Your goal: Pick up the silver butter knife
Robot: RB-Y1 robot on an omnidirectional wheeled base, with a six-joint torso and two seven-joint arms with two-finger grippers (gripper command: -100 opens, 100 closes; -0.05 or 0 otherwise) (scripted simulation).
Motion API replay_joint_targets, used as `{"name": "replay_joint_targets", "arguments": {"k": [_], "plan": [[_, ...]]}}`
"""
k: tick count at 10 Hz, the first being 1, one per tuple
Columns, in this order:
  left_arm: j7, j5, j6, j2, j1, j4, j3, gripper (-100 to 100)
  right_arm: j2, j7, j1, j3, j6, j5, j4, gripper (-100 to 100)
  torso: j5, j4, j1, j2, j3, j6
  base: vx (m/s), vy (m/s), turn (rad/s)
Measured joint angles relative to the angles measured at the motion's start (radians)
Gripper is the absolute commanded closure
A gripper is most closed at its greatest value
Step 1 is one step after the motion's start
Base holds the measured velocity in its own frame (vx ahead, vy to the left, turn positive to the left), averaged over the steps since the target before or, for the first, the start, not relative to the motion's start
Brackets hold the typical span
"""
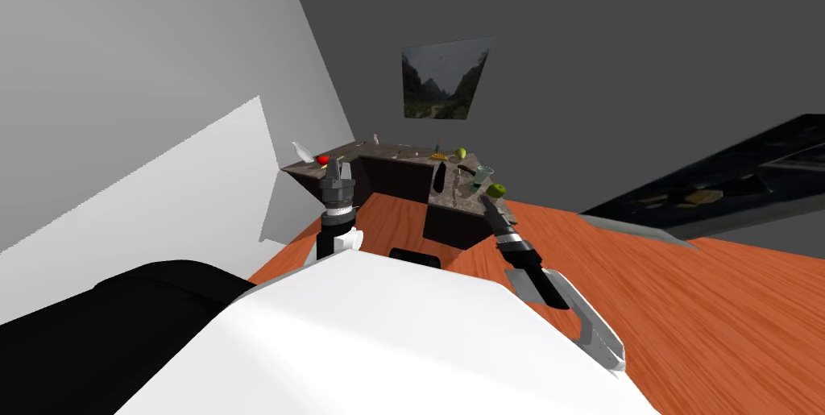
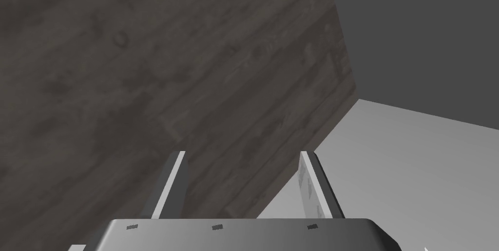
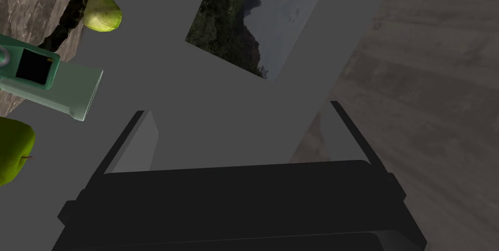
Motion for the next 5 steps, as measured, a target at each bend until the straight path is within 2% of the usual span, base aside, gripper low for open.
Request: {"name": "replay_joint_targets", "arguments": {"k": [1,3,5], "plan": [[0.000,0.000,0.000,0.000,0.000,0.000,0.000,0,-0.020,0.000,-0.002,0.000,0.011,-0.001,0.009,-100,0.000,0.000,-0.001,-0.001,0.000,0.000,-0.026,0.057,0.108],[0.000,0.000,0.000,0.000,0.000,0.000,0.000,0,-0.089,-0.007,-0.003,0.000,0.050,-0.006,0.046,-100,0.000,0.000,0.001,0.000,0.000,0.000,-0.019,0.081,0.098],[0.000,0.000,0.000,0.000,0.000,0.000,0.000,0,-0.132,-0.001,-0.013,0.015,0.082,-0.001,0.081,-100,0.000,0.000,0.000,-0.002,-0.001,0.000,0.002,0.080,0.144]]}}
